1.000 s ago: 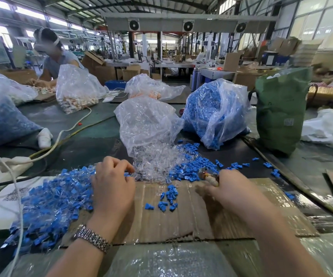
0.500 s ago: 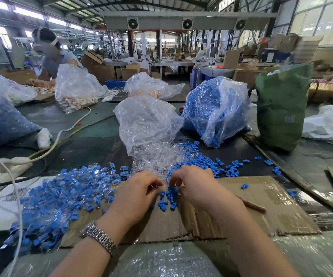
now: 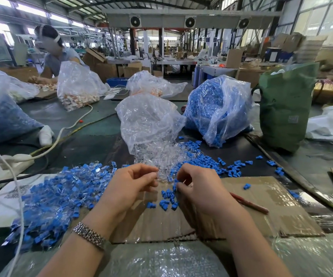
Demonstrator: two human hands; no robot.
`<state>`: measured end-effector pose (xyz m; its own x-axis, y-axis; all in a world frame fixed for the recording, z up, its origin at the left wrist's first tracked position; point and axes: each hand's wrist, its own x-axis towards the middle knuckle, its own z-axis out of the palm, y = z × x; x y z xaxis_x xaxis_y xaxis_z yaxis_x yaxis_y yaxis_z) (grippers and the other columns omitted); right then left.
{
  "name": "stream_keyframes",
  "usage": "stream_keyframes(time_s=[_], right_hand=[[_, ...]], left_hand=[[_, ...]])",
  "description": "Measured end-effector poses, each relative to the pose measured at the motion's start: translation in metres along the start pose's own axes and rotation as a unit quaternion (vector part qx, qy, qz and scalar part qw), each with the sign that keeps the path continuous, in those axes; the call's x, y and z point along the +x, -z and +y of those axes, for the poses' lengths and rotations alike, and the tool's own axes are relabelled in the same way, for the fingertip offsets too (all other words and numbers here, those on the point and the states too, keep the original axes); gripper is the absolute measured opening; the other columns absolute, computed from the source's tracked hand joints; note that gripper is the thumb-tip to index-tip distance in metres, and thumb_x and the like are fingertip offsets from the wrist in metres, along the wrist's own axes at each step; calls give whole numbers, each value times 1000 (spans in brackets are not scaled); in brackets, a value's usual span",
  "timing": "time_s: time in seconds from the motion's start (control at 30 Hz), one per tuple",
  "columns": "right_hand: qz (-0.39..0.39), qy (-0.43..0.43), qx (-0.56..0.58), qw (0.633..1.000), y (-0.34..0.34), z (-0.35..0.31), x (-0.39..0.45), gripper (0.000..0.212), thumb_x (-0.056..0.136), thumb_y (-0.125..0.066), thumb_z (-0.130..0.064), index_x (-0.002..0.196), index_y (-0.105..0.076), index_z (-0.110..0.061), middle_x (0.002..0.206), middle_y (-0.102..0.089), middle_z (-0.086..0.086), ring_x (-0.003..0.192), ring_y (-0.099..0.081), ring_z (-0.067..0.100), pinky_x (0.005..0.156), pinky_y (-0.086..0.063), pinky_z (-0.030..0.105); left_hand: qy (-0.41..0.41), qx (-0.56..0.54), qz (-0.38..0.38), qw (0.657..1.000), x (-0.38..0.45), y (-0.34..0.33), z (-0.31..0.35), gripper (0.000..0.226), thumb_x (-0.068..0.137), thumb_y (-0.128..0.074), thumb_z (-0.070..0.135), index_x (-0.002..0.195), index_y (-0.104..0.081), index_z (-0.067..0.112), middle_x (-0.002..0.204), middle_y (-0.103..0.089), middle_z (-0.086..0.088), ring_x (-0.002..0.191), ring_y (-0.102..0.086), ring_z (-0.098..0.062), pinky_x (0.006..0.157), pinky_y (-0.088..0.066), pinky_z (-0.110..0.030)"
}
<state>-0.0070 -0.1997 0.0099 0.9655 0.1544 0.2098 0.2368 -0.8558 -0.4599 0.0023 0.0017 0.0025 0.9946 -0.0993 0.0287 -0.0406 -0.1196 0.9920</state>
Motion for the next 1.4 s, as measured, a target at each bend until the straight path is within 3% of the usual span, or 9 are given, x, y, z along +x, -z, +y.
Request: stream_keyframes(time_s=[0.1, 0.23, 0.57, 0.8, 1.0, 1.13, 1.23, 1.33, 1.4], right_hand=[[13, 0, 66, 998, 1, 0, 0, 12, 89, -76, -25, 91, -65, -28, 87, -70, -11, 85, -65, 6, 88, -53, 31], [56, 14, 198, 979, 1, -2, 0, 14, 84, -81, -19, 86, -72, -30, 81, -71, -15, 80, -65, -5, 76, -49, 11], [107, 116, 172, 972, -4, -9, -3, 10, 89, -74, -9, 97, -77, -14, 91, -68, -3, 86, -64, 12, 82, -53, 34], [106, 132, 165, 972, -3, -12, -5, 12, 90, -73, -11, 96, -68, -20, 87, -67, -11, 84, -62, 7, 76, -50, 19], [89, 130, 161, 974, -2, -12, -5, 14, 90, -73, -12, 95, -67, -23, 86, -66, -12, 84, -61, 6, 76, -47, 17], [84, 51, 166, 981, 8, -5, -5, 23, 86, -78, -31, 102, -61, -32, 95, -63, -17, 89, -58, 0, 78, -45, 12], [38, -95, -2, 995, 18, 10, -6, 49, 83, -71, -59, 115, -53, -27, 112, -53, -9, 107, -50, 10, 96, -45, 29], [-62, -225, -154, 960, 20, 19, -11, 87, 73, -63, -80, 130, -48, -15, 132, -47, 9, 125, -43, 28, 106, -41, 42], [-93, -246, -185, 947, 22, 20, -13, 84, 75, -64, -78, 127, -51, -13, 134, -49, 11, 125, -45, 29, 102, -42, 42]], left_hand=[[38, -115, -32, 992, 0, 0, 0, 18, 90, -67, 7, 106, -74, 5, 96, -77, -17, 80, -72, -19, 68, -59, -22], [53, -143, -60, 987, 0, 0, -2, 32, 82, -68, 17, 109, -71, 2, 99, -76, -19, 81, -72, -20, 71, -60, -25], [59, -162, -77, 982, -1, -8, -2, 35, 77, -69, 14, 107, -69, -4, 97, -75, -22, 75, -72, -21, 66, -61, -25], [62, -169, -115, 977, 1, -1, -4, 25, 78, -72, 10, 102, -79, 5, 106, -75, -23, 88, -74, -27, 75, -62, -28], [51, -150, -116, 980, 2, 0, -5, 24, 76, -75, 10, 99, -80, 10, 105, -76, -21, 91, -76, -28, 75, -61, -27], [52, -170, -99, 979, 1, 0, -4, 22, 76, -74, 9, 97, -80, 7, 104, -76, -22, 89, -76, -27, 72, -61, -25], [48, -198, -81, 976, 2, 2, -4, 30, 76, -73, 7, 105, -73, -2, 105, -75, -25, 86, -75, -26, 73, -62, -27], [40, -213, -72, 974, 3, 4, -3, 38, 79, -72, 8, 114, -66, -4, 107, -74, -25, 84, -74, -25, 74, -63, -28], [37, -214, -66, 974, 3, 5, -3, 39, 79, -72, 9, 115, -65, -3, 107, -75, -23, 85, -74, -25, 74, -63, -28]])
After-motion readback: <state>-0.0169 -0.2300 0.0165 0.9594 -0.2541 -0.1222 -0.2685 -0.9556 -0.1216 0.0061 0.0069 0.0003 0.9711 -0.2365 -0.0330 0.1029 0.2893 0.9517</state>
